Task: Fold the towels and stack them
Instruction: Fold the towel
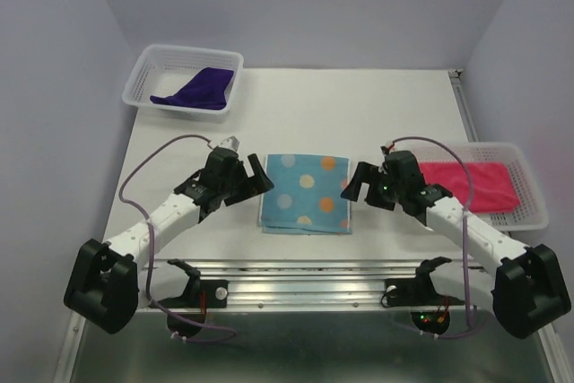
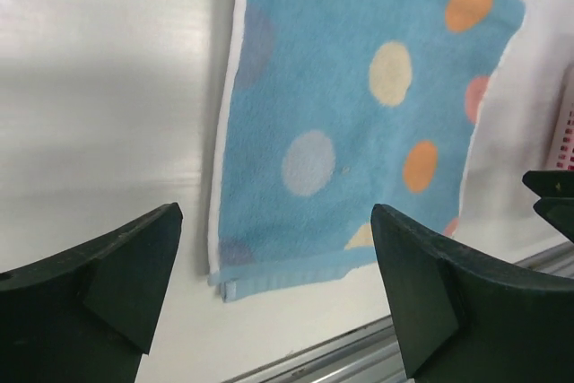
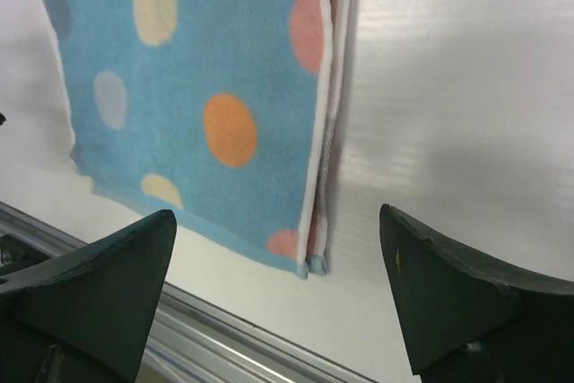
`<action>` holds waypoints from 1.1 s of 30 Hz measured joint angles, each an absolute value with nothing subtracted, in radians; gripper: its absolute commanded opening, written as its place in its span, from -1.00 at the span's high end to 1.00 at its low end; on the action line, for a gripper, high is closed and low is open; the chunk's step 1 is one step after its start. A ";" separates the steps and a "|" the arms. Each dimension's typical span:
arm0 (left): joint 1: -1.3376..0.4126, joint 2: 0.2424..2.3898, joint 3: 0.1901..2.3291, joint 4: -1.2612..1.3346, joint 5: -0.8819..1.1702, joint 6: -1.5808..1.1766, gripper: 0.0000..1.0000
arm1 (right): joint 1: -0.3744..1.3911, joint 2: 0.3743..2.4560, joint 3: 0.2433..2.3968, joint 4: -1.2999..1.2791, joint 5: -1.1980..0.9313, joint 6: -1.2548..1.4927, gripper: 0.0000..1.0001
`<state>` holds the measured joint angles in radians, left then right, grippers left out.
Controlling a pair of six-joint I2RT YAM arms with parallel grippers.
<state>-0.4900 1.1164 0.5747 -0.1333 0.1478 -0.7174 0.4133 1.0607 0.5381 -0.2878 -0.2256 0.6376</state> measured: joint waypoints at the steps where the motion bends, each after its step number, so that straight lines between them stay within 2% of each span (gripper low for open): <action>1: -0.491 1.126 0.601 -0.132 0.130 -0.710 -0.98 | 0.413 1.075 0.563 -0.286 -0.214 0.627 -1.00; 7: -0.489 1.345 0.832 -0.079 0.039 -0.606 -0.98 | 0.413 1.320 0.792 -0.274 -0.067 0.548 -0.97; 10: -0.479 1.535 0.967 -0.059 0.020 -0.562 -0.93 | 0.413 1.494 0.916 -0.278 0.043 0.508 -0.87; 13: -0.469 1.673 1.042 -0.057 0.017 -0.529 -0.76 | 0.412 1.626 1.002 -0.285 0.094 0.471 -0.75; 14: -0.467 1.718 1.060 -0.057 0.017 -0.520 -0.64 | 0.411 1.659 1.022 -0.285 0.104 0.458 -0.63; 18: -0.455 1.820 1.103 -0.076 0.031 -0.494 -0.44 | 0.406 1.718 1.050 -0.287 0.124 0.427 -0.41; 19: -0.450 1.829 1.121 -0.077 0.037 -0.490 -0.31 | 0.405 1.732 1.057 -0.287 0.126 0.422 -0.41; 22: -0.438 1.850 1.156 -0.074 0.044 -0.482 -0.22 | 0.400 1.770 1.074 -0.284 0.132 0.408 -0.38; 26: -0.430 1.880 1.167 -0.073 0.049 -0.472 0.13 | 0.392 1.800 1.096 -0.277 0.139 0.395 -0.32; 28: -0.430 1.888 1.174 -0.072 0.052 -0.470 0.23 | 0.389 1.811 1.106 -0.277 0.142 0.391 -0.29; 32: -0.430 1.902 1.180 -0.067 0.054 -0.469 0.45 | 0.385 1.827 1.121 -0.268 0.141 0.381 -0.12; 33: -0.430 1.903 1.180 -0.066 0.054 -0.468 0.62 | 0.385 1.831 1.124 -0.263 0.141 0.379 -0.08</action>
